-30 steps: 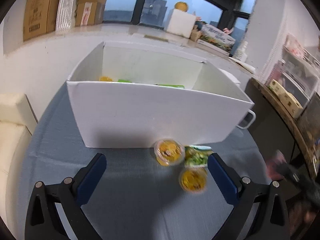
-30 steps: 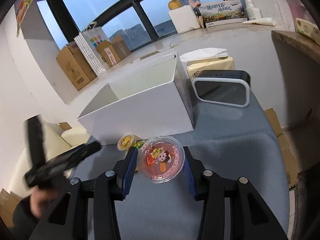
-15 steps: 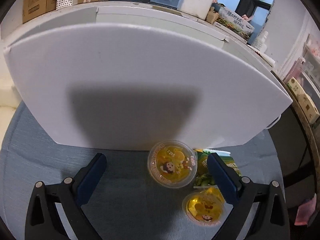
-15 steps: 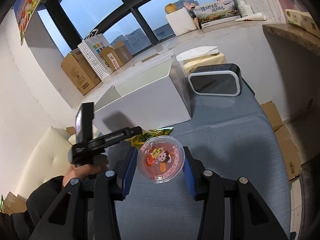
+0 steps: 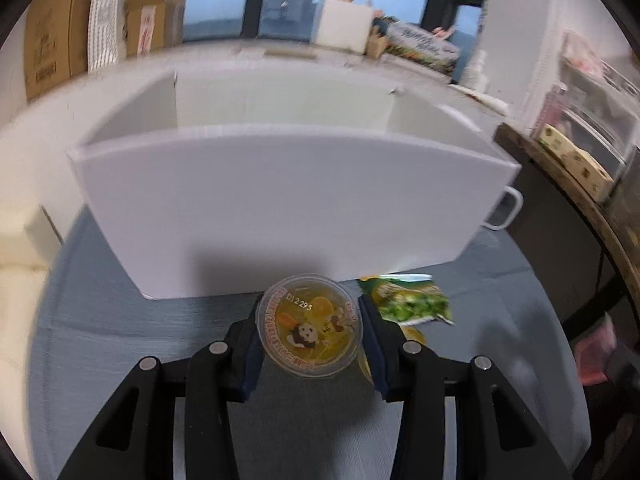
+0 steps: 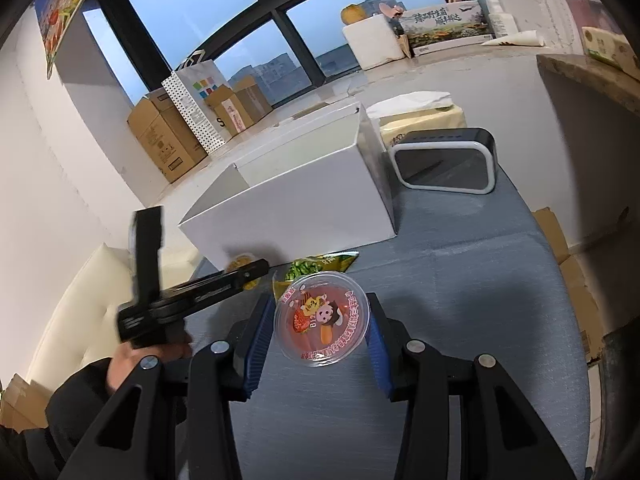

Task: Organize snacks
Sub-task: 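Grasp a yellow jelly cup with the left gripper while the right carries its cup into the box, then grasp the green edamame bag with the right gripper while the left grasps the last jelly cup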

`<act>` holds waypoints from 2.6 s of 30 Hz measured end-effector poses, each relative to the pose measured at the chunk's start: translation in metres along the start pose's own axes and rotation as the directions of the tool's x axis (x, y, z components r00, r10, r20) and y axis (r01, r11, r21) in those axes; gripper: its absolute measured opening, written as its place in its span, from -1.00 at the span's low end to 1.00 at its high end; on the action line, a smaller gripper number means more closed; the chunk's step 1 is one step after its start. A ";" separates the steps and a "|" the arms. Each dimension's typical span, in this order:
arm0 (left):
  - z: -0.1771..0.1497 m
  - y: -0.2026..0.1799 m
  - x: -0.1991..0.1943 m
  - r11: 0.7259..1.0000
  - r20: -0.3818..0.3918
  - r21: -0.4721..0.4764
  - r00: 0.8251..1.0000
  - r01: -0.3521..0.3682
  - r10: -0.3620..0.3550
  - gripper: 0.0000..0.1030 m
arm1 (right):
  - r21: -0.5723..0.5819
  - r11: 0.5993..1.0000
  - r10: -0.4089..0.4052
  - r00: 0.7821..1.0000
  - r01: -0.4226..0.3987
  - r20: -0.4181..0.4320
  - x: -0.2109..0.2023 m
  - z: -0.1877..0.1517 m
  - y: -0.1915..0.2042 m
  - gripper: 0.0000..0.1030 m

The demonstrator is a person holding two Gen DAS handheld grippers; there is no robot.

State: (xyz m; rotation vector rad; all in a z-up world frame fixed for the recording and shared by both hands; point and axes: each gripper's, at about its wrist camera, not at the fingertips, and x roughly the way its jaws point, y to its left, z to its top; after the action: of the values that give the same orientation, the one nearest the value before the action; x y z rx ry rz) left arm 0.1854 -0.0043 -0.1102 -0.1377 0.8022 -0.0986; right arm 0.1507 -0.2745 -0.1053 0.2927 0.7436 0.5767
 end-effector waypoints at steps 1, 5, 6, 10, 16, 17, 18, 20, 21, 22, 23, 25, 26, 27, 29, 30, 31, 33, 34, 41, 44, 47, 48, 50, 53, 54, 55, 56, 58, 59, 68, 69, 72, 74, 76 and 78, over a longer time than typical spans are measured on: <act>0.002 0.000 -0.012 1.000 0.018 0.013 1.000 0.007 -0.007 -0.07 | -0.005 1.000 0.002 1.000 -0.002 0.003 0.000 0.001 0.002 -0.07; 0.006 0.000 -0.057 0.999 0.090 0.047 0.996 0.024 -0.028 -0.07 | -0.025 1.000 0.009 1.000 -0.009 0.008 0.003 0.009 0.010 -0.07; 0.010 0.001 -0.065 0.998 0.104 0.052 0.994 0.027 -0.032 -0.07 | -0.029 1.000 0.011 1.000 -0.011 0.007 0.005 0.011 0.013 -0.07; 0.027 0.005 -0.103 0.997 0.162 0.051 0.984 0.065 -0.073 -0.07 | -0.066 0.997 0.029 0.999 -0.028 0.018 0.013 0.026 0.028 -0.07; 0.056 0.014 -0.127 0.995 0.229 0.089 0.972 0.036 -0.056 -0.07 | -0.121 0.992 0.054 0.997 -0.048 0.051 0.029 0.061 0.052 -0.07; 0.061 0.015 -0.127 0.995 0.237 0.090 0.970 0.034 -0.055 -0.07 | -0.125 0.991 0.058 0.997 -0.051 0.054 0.031 0.067 0.056 -0.07; 0.066 0.018 -0.127 0.995 0.246 0.092 0.968 0.034 -0.056 -0.07 | -0.129 0.990 0.064 0.996 -0.056 0.057 0.034 0.074 0.059 -0.07; 0.078 0.022 -0.126 0.995 0.264 0.098 0.963 0.027 -0.053 -0.07 | -0.146 0.988 0.064 0.996 -0.054 0.068 0.041 0.092 0.066 -0.07; 0.087 0.025 -0.122 0.995 0.274 0.101 0.960 0.026 -0.053 -0.07 | -0.156 0.986 0.062 0.996 -0.050 0.071 0.046 0.100 0.069 -0.06; 0.093 0.027 -0.119 0.994 0.276 0.104 0.960 0.022 -0.051 -0.07 | -0.166 0.985 0.059 0.995 -0.046 0.075 0.051 0.109 0.072 -0.06; 0.101 0.029 -0.114 0.994 0.271 0.108 0.961 0.021 -0.050 -0.07 | -0.177 0.983 0.056 0.995 -0.042 0.079 0.056 0.116 0.074 -0.06; 0.112 0.030 -0.104 0.993 0.274 0.117 0.961 0.016 -0.048 -0.07 | -0.198 0.980 0.045 0.996 -0.029 0.075 0.068 0.132 0.078 -0.06; 0.117 0.031 -0.098 0.993 0.274 0.120 0.961 0.014 -0.047 -0.07 | -0.200 0.979 0.039 0.996 -0.024 0.074 0.074 0.138 0.079 -0.07; 0.122 0.032 -0.091 0.993 0.272 0.121 0.961 0.012 -0.045 -0.07 | -0.199 0.980 0.035 0.997 -0.020 0.071 0.080 0.143 0.078 -0.07; 0.133 0.037 -0.075 0.992 0.266 0.123 0.963 0.005 -0.038 -0.07 | -0.206 0.978 0.019 0.998 -0.005 0.065 0.093 0.151 0.075 -0.07; 0.135 0.036 -0.067 0.991 0.263 0.134 0.964 -0.016 -0.020 -0.07 | -0.213 0.977 0.002 0.998 0.011 0.061 0.102 0.154 0.074 -0.06; 0.136 0.036 -0.061 0.990 0.262 0.140 0.965 -0.037 -0.001 -0.06 | -0.217 0.976 -0.012 0.999 0.024 0.053 0.108 0.156 0.072 -0.06; 0.138 0.039 -0.049 0.989 0.267 0.136 0.964 -0.049 0.011 0.14 | -0.215 0.976 -0.030 0.998 0.039 0.049 0.116 0.157 0.067 -0.01; 0.139 0.041 -0.041 0.988 0.264 0.127 0.963 -0.083 0.047 0.71 | -0.212 0.976 -0.035 0.998 0.045 0.048 0.120 0.158 0.064 0.11; 0.128 0.044 -0.033 0.987 0.272 0.121 0.960 -0.109 0.073 1.00 | -0.153 0.986 -0.048 0.996 0.059 0.079 0.116 0.160 0.044 1.00; 0.123 0.041 -0.041 0.986 0.281 0.127 0.957 -0.112 0.072 1.00 | -0.156 0.986 -0.043 0.994 0.058 0.097 0.108 0.156 0.044 1.00; 0.115 0.036 -0.053 0.986 0.287 0.133 0.956 -0.105 0.063 1.00 | -0.177 0.983 -0.019 0.993 0.040 0.118 0.094 0.148 0.049 1.00; 0.110 0.035 -0.058 0.986 0.283 0.130 0.957 -0.106 0.066 1.00 | -0.181 0.983 -0.009 0.993 0.031 0.120 0.090 0.146 0.051 1.00; 0.095 0.032 -0.075 0.989 0.275 0.134 0.961 -0.066 0.027 1.00 | -0.192 0.981 0.016 0.994 0.005 0.105 0.078 0.135 0.055 1.00; 0.068 0.028 -0.100 0.987 0.289 0.150 0.957 -0.063 0.017 1.00 | -0.219 0.975 0.067 0.995 -0.051 0.068 0.055 0.111 0.059 1.00; 0.058 0.028 -0.108 0.987 0.292 0.152 0.956 -0.057 0.011 1.00 | -0.233 0.972 0.059 0.996 -0.040 0.074 0.045 0.099 0.061 1.00; 0.047 0.028 -0.115 0.988 0.294 0.143 0.956 -0.055 0.011 1.00 | -0.244 0.969 0.055 0.996 -0.035 0.076 0.039 0.090 0.061 1.00; 0.036 0.029 -0.123 0.991 0.296 0.122 0.955 -0.062 0.023 1.00 | -0.247 0.969 0.052 0.996 -0.032 0.071 0.034 0.079 0.061 1.00; 0.016 0.031 -0.134 0.997 0.298 0.077 0.955 -0.024 0.000 1.00 | -0.217 0.976 0.047 0.997 -0.034 0.056 0.028 0.060 0.056 1.00; 0.010 0.032 -0.136 0.998 0.294 0.060 0.956 -0.013 -0.005 1.00 | -0.195 0.980 0.050 0.998 -0.041 0.040 0.029 0.051 0.053 1.00; -0.054 0.028 -0.145 1.000 0.238 -0.002 0.971 0.013 -0.012 1.00 | 0.014 1.000 -0.024 0.997 0.025 -0.077 0.085 0.017 0.021 1.00; -0.057 0.029 -0.145 1.000 0.233 -0.002 0.972 0.015 -0.015 1.00 | 0.036 0.999 -0.031 0.996 0.034 -0.089 0.093 0.019 0.019 1.00; -0.064 0.034 -0.143 1.000 0.221 -0.022 0.975 0.016 -0.010 1.00 | 0.127 0.991 -0.034 0.994 0.047 -0.106 0.116 0.027 0.010 1.00; -0.067 0.038 -0.140 0.999 0.212 -0.040 0.977 0.016 -0.007 1.00 | 0.181 0.981 -0.047 0.990 0.071 -0.133 0.132 0.031 0.007 1.00; -0.067 0.042 -0.138 0.999 0.210 -0.049 0.978 0.018 -0.008 1.00 | 0.196 0.977 -0.057 0.987 0.086 -0.148 0.145 0.034 0.007 1.00; -0.068 0.042 -0.137 0.999 0.212 -0.049 0.977 0.014 -0.004 1.00 | 0.169 0.977 -0.101 0.980 0.130 -0.171 0.157 0.034 0.013 1.00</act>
State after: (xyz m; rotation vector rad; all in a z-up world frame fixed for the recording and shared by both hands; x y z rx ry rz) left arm 0.0434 0.0506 -0.0662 -0.1962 0.5909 -0.0707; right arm 0.2631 -0.1735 -0.1619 0.3695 0.9662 0.4262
